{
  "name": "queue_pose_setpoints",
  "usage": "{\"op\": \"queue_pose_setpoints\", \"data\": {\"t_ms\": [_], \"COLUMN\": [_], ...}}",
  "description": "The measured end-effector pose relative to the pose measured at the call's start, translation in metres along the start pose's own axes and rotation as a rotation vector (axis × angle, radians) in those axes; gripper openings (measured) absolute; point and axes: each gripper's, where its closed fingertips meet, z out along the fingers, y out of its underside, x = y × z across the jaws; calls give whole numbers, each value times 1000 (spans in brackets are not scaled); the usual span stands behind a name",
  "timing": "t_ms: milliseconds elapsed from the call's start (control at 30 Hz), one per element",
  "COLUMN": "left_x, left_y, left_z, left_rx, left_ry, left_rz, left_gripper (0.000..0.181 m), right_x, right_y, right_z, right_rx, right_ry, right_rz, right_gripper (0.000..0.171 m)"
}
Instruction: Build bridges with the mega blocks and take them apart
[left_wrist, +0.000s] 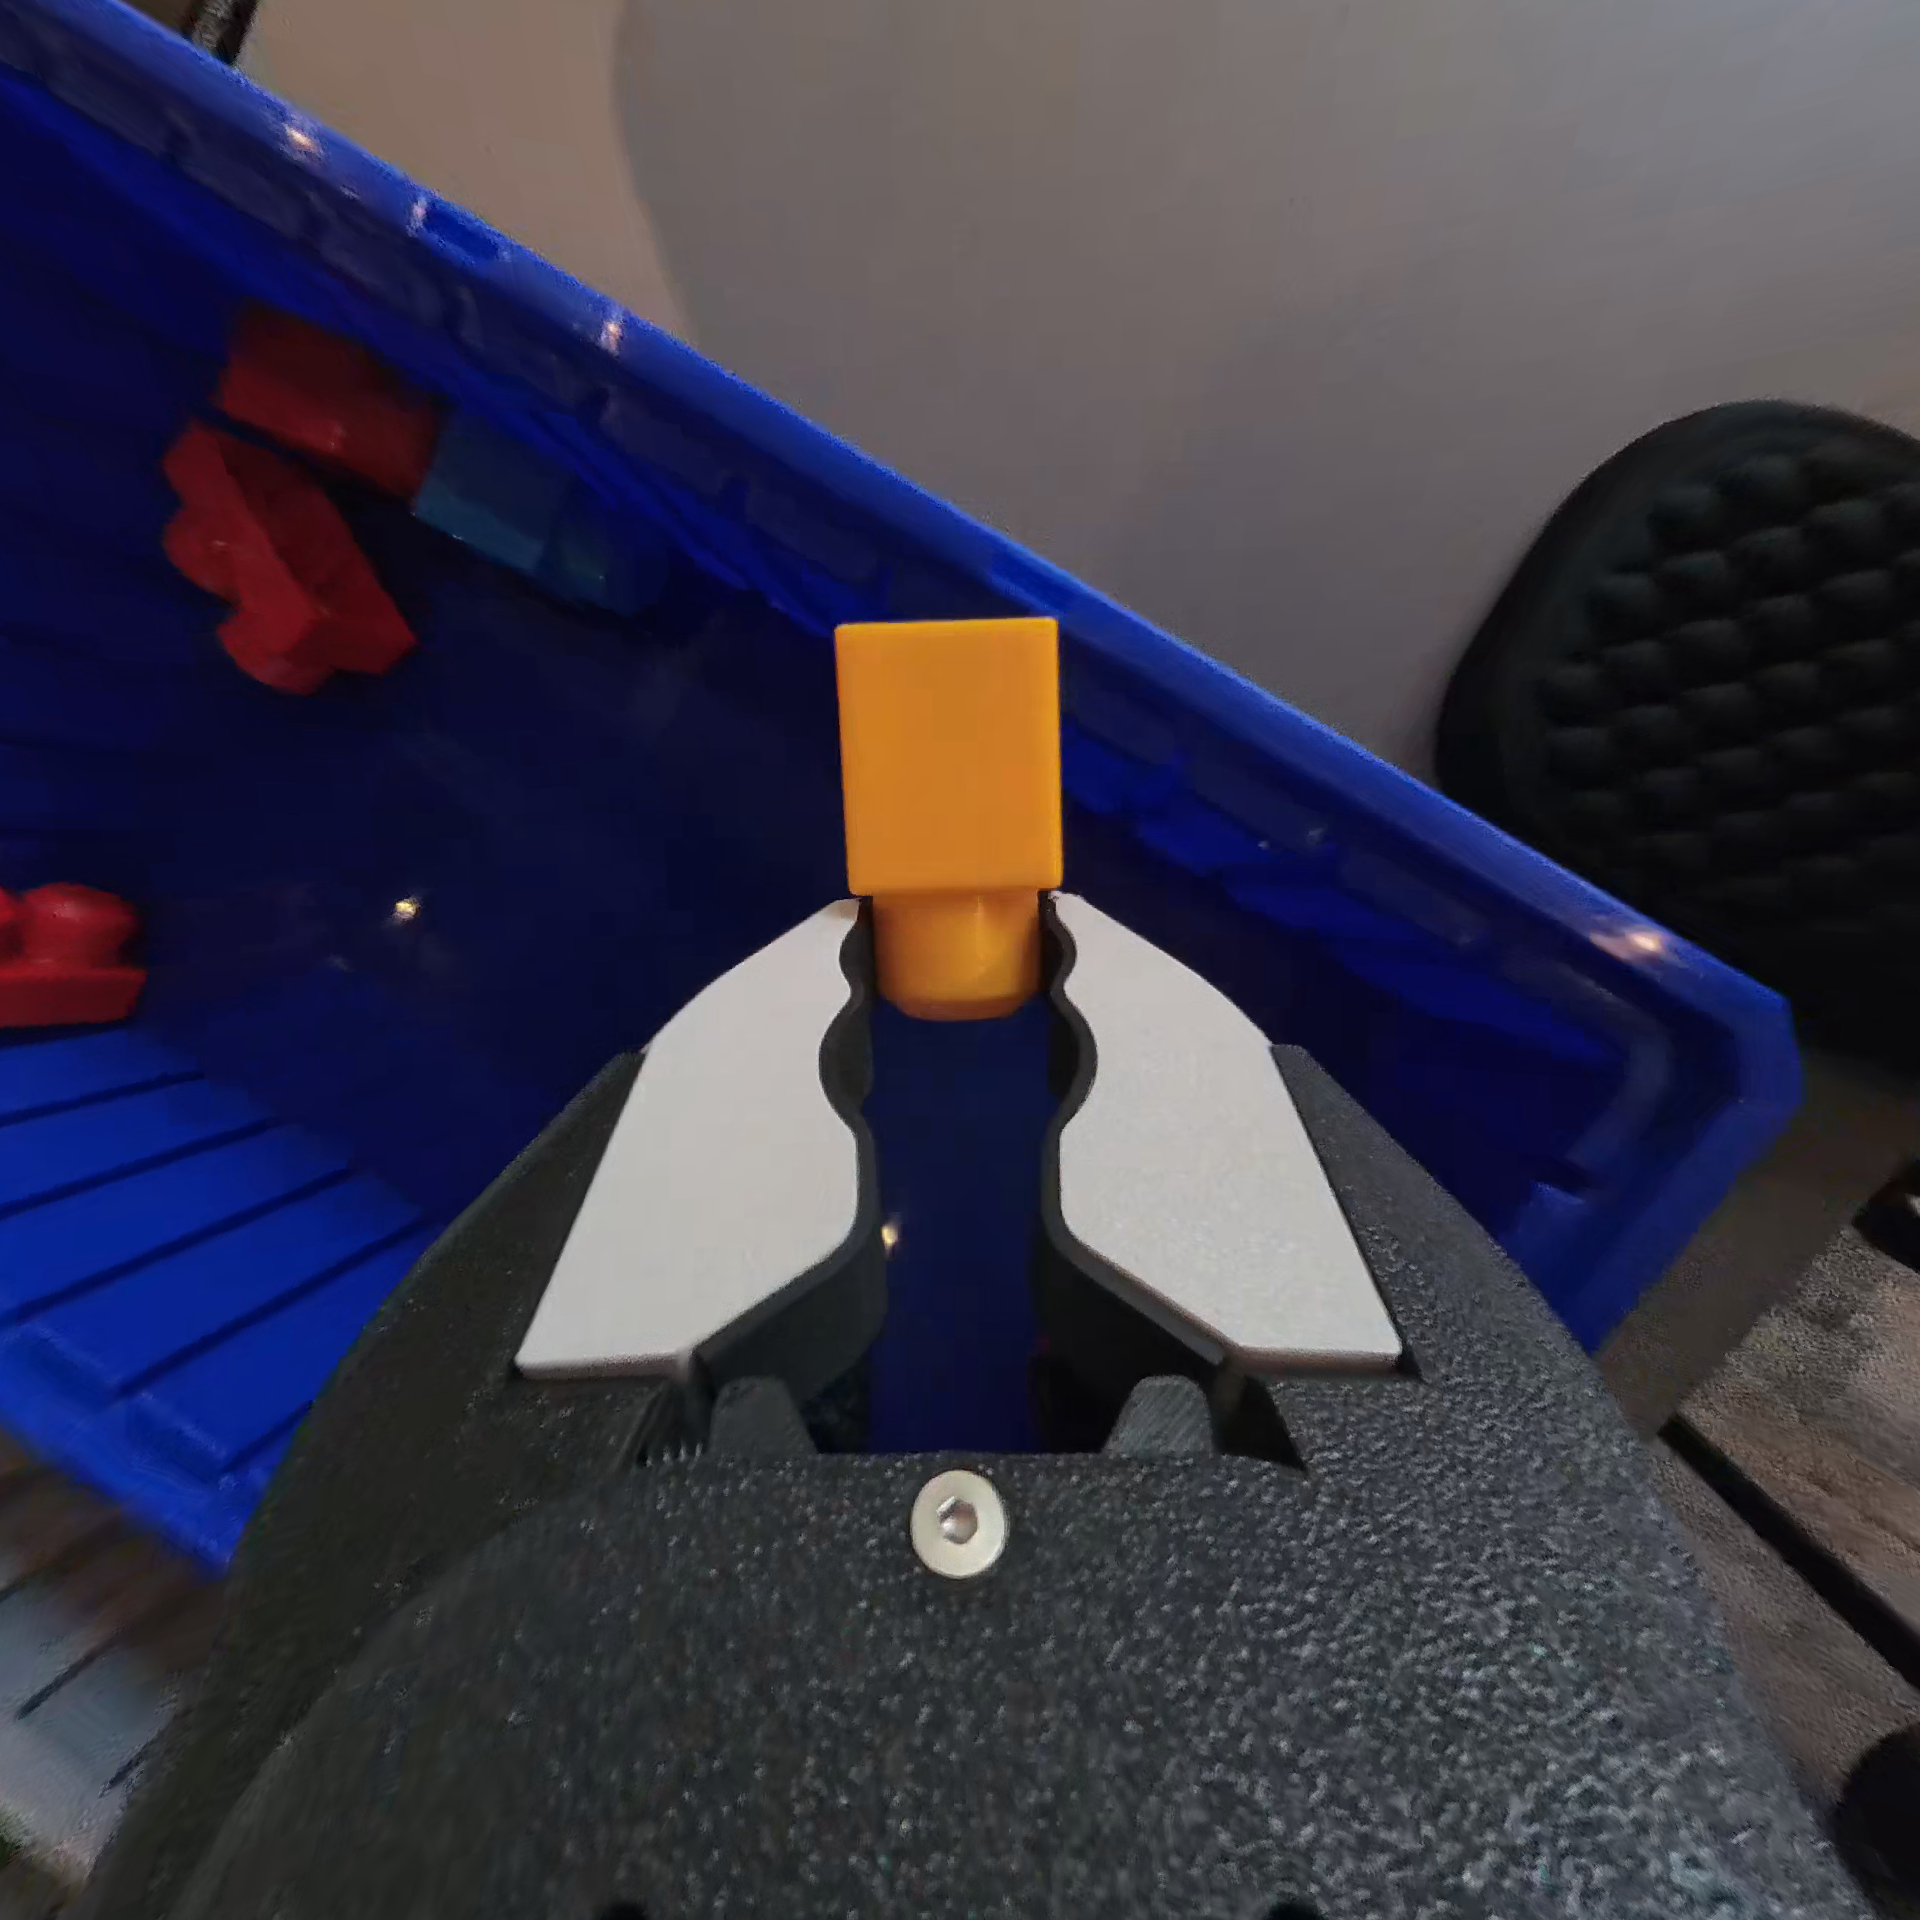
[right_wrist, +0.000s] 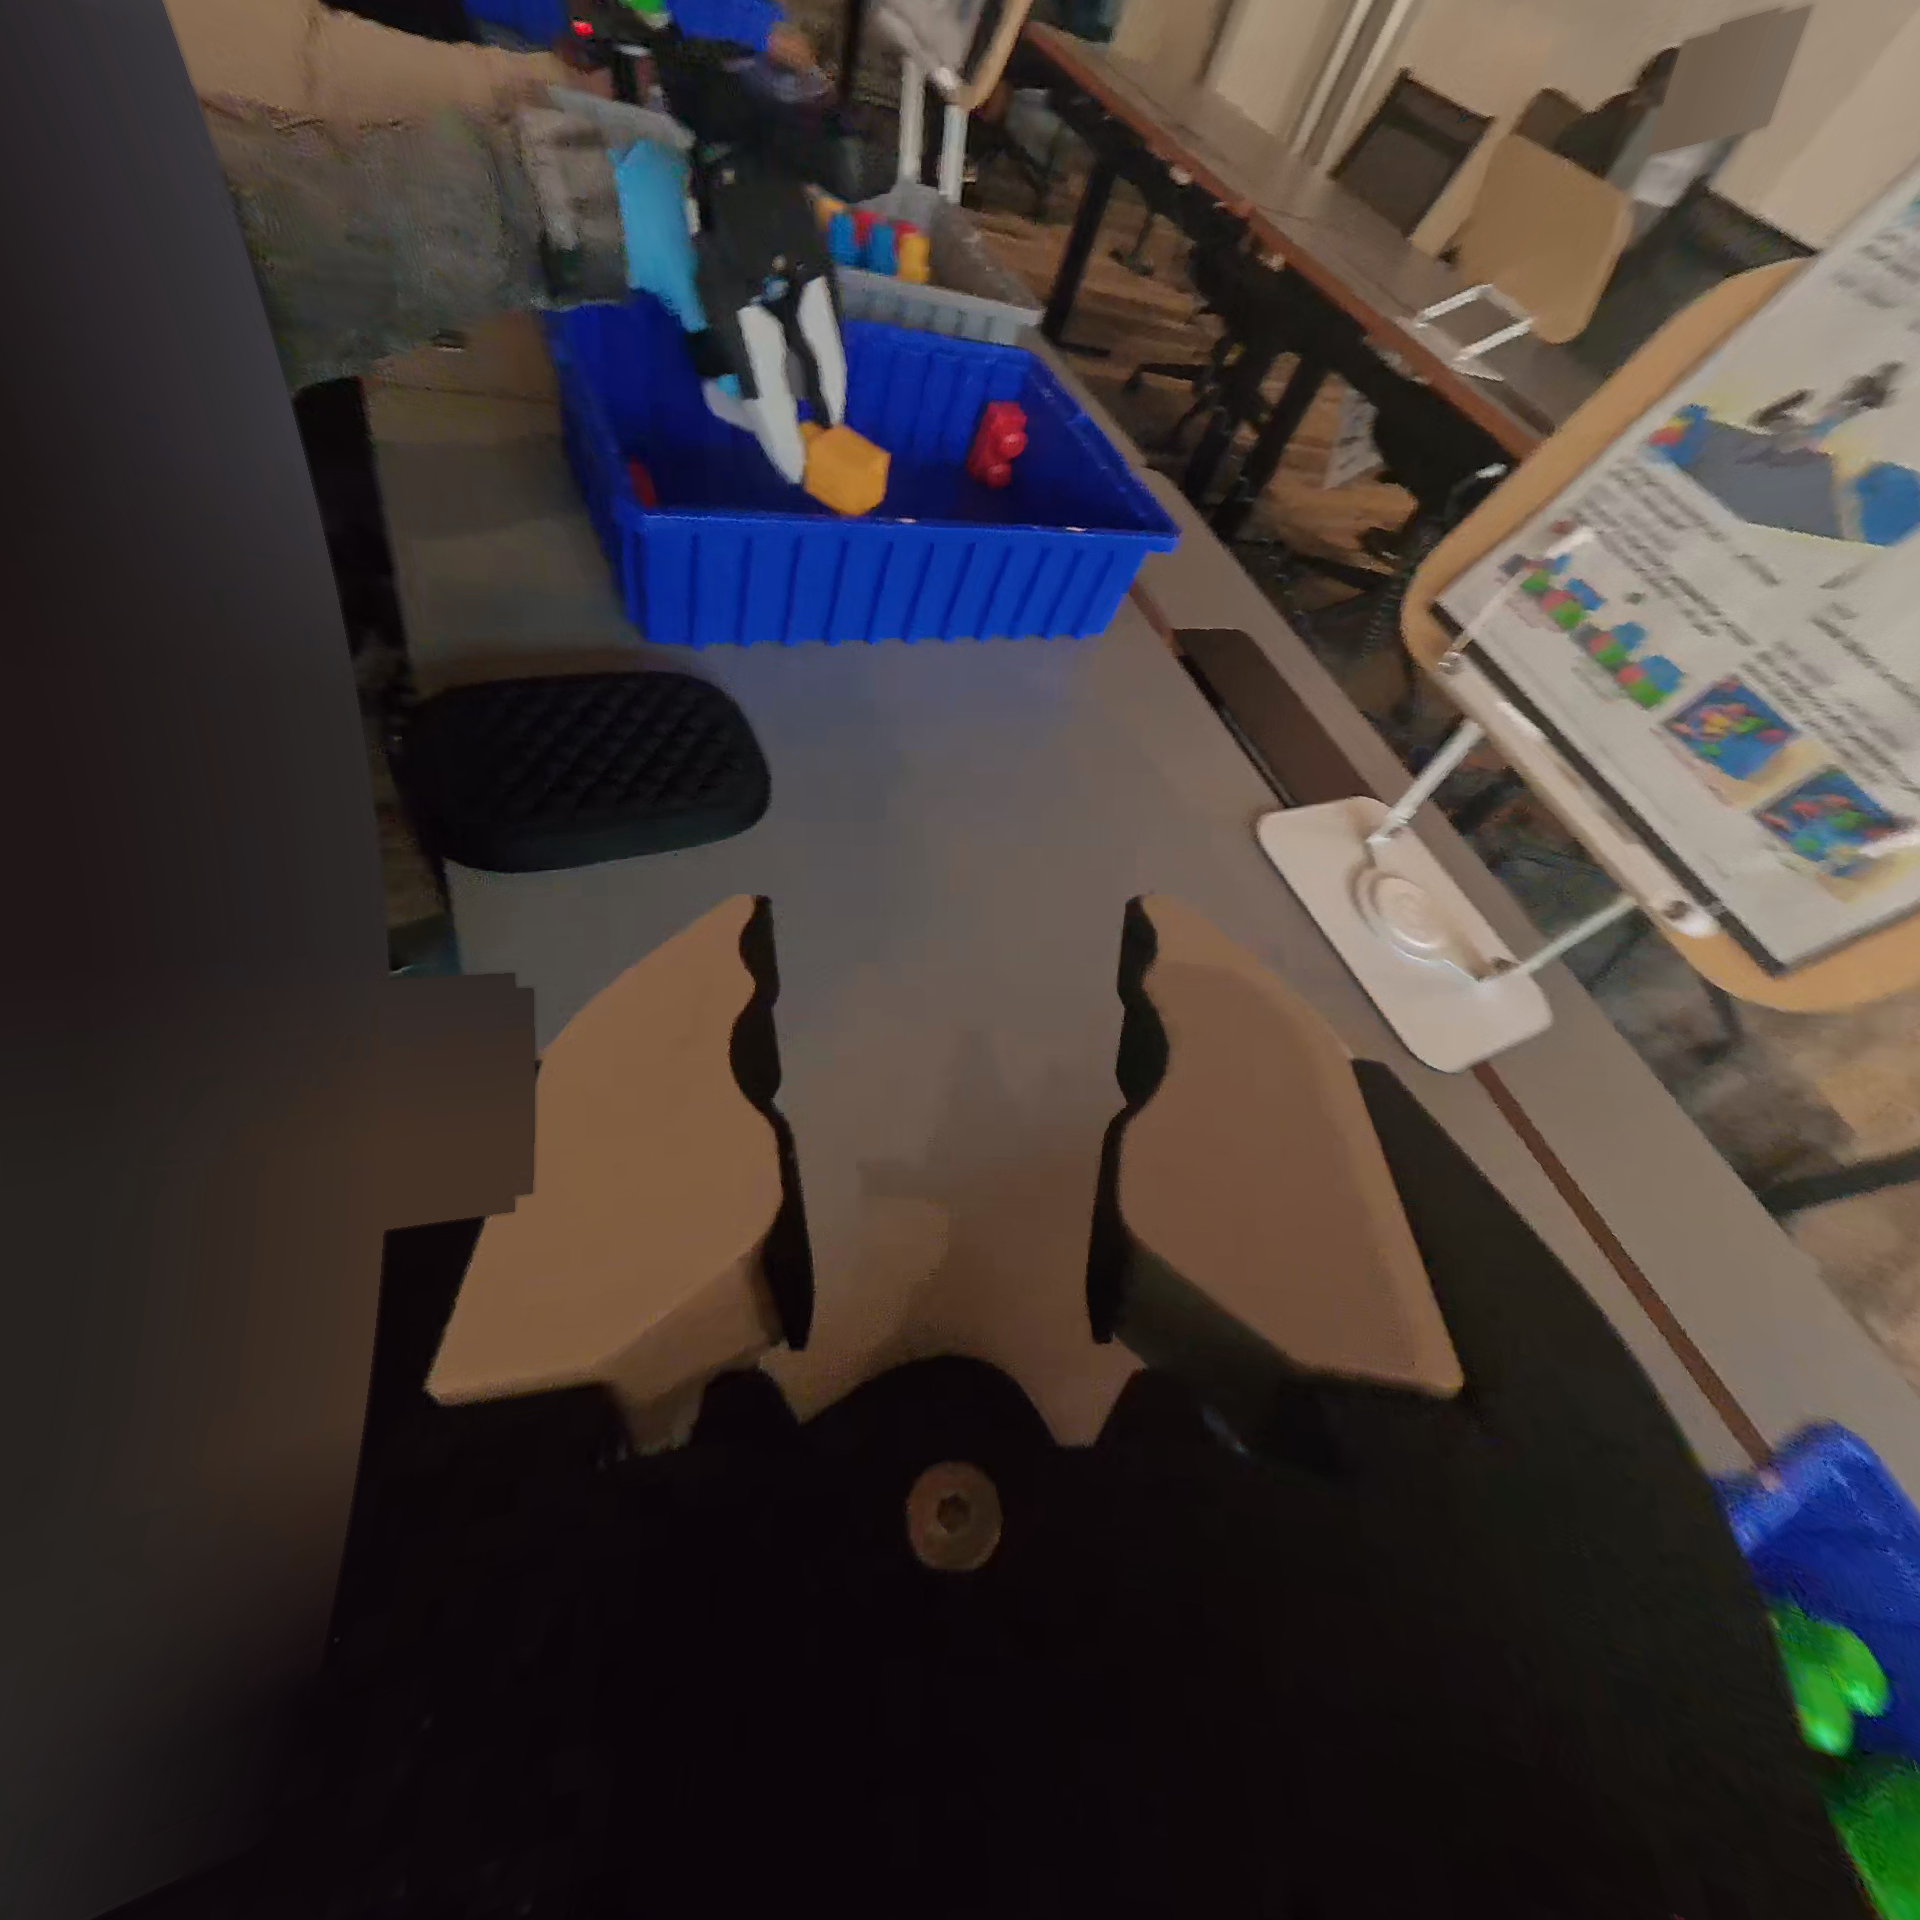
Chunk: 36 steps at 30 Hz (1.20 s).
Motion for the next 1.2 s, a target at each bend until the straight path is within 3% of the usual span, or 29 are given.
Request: {"op": "queue_pose_setpoints", "data": {"t_ms": [267,633,967,1200], "left_x": [34,136,191,206], "left_y": [-45,-117,-152,-163], "left_z": [-33,-7,17,21], "left_rx": [7,-34,-32,-16], "left_ry": [-32,88,162,185], "left_rz": [126,436,570,602], "left_gripper": [30,29,29,29], "right_x": [-30,-63,-65,-67], "right_y": [-3,8,27,34], "right_z": [71,158,200,210], "right_rx": [19,-29,-141,-159], "right_ry": [-237,-347,-283,-289], "right_rz": [-61,-154,-266,-276], "right_gripper": [67,68,68,56]}}
